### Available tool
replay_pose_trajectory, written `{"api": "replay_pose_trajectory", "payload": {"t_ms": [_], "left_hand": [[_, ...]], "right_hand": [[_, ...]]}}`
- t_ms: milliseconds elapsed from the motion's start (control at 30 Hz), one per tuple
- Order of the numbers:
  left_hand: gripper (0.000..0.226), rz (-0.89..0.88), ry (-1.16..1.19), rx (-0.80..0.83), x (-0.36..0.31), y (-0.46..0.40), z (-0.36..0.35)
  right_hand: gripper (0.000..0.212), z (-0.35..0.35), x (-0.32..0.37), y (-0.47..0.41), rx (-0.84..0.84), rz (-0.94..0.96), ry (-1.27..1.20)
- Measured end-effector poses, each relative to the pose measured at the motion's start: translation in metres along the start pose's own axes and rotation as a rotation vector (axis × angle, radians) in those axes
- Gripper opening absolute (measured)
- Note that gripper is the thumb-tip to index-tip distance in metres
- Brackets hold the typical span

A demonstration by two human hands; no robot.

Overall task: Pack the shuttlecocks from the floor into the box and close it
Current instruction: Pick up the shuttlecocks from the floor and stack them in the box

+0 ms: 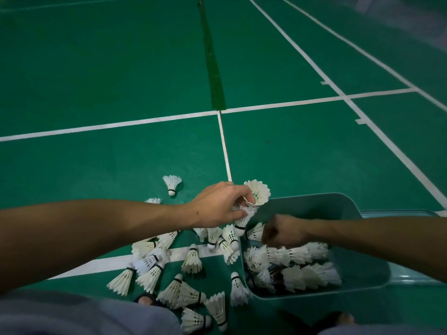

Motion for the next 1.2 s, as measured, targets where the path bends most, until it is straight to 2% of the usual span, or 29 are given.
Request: {"api": "replay_pose_trajectory", "payload": {"t_ms": [100,167,267,333,467,533,700,800,1067,1200], "left_hand": [[0.03,0.009,0.026,0.014,-0.002,-0.003,-0.001],[0.03,0.012,0.038,0.022,-0.003,-0.004,-0.002],[0.031,0.007,0.046,0.03,-0.006,-0.007,-0.003],[0.032,0.003,0.049,0.039,-0.01,-0.008,-0.004],[0.028,-0.011,0.047,0.064,-0.014,-0.01,-0.007],[0.032,0.0,0.051,0.078,-0.014,-0.009,-0.008],[0.071,0.026,0.059,0.09,-0.016,-0.007,-0.008],[0.083,0.034,0.061,0.096,-0.015,-0.005,-0.01],[0.065,0.058,0.065,0.124,-0.006,0.001,-0.014],[0.04,0.039,0.056,0.131,-0.007,0.003,-0.01]], "right_hand": [[0.016,0.049,0.018,0.02,-0.026,0.085,0.095],[0.011,0.093,0.03,0.037,-0.169,0.088,0.119],[0.041,0.141,0.044,0.061,-0.455,0.131,0.085],[0.05,0.138,0.056,0.069,-0.473,0.211,0.187],[0.021,0.126,0.078,0.082,-0.578,0.432,0.365],[0.017,0.125,0.077,0.083,-0.623,0.466,0.395],[0.019,0.126,0.056,0.085,-0.764,0.447,0.343],[0.023,0.111,0.048,0.085,-0.798,0.452,0.275],[0.014,0.078,0.03,0.086,-0.9,0.194,0.154],[0.013,0.062,0.013,0.082,-0.868,0.038,0.049]]}}
Point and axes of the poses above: each hand's wrist, its own y-axis away from the middle knuckle, its own z-axis out of the back of the hand, x = y × z, the point moved 10 cm from there along -y, towards the middle knuckle, and after that the axes turned 9 degrees about -x, right-handed, at the moved point
